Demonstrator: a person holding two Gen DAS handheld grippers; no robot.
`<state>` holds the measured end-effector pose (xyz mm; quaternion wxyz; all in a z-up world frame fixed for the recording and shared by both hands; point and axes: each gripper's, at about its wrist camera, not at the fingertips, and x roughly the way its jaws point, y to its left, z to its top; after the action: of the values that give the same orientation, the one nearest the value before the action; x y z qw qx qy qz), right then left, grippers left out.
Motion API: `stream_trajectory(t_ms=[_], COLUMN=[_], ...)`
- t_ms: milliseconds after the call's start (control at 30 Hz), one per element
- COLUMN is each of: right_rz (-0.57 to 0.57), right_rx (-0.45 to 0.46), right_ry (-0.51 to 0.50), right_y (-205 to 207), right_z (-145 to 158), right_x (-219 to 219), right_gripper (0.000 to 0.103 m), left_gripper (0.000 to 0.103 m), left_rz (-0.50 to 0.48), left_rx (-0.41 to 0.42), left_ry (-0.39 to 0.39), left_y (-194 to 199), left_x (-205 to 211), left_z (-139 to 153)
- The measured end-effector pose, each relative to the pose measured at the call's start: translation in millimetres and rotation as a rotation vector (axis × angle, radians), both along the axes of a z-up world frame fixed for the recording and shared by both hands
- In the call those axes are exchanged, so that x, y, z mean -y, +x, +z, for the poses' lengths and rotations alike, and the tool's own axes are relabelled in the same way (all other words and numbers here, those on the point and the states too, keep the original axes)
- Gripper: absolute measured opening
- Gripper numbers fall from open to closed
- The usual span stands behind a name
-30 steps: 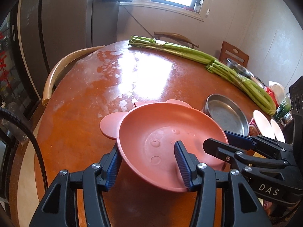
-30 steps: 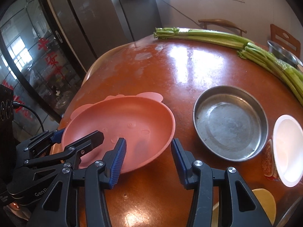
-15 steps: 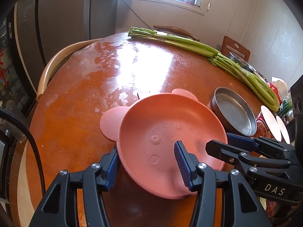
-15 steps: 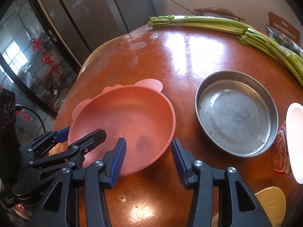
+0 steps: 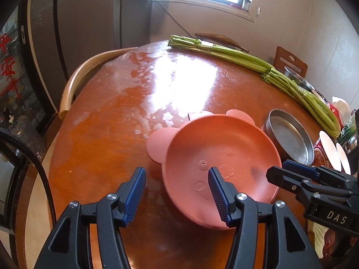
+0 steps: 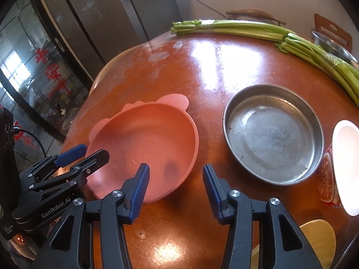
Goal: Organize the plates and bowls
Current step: 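Slide the pink plate toward the table edge and open the left gripper, then move the left gripper to the rim of the yellow shell plate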
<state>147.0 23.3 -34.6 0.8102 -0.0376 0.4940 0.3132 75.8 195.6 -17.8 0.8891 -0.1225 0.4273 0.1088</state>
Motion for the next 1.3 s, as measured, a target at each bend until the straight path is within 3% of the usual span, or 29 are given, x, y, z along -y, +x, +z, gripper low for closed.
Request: stream_trajectory(t_ms=[233,667,1000,1300], right_rz=[-0.015,-0.093,-0.146,-0.167], right_rx=[0.029,0.119,0.115,0.109], right_ry=[0.026,0.054,0.033,-0.054], right_y=[-6.1,-32.5,-42.1,-39.8], right_z=[15.5,54.3,44.1,27.5], right_x=[18.2,90.6,142.6,173.8], right_gripper=[0.052,0.052,0.052,0.052], left_gripper=[0.06,0.061,0.061,0.061], left_rz=[-0.005,-0.205,-0.343,-0.407], left_rx=[0.051,0.065,0.002,-0.054], left_ry=[0.015,-0.015,-0.057,-0.056], left_y=[-18.3,-25.3,-40.4,-41.0], left_x=[8.9,84.4,142.3,180.7], left_z=[23.7,35.7,21.8,10.4])
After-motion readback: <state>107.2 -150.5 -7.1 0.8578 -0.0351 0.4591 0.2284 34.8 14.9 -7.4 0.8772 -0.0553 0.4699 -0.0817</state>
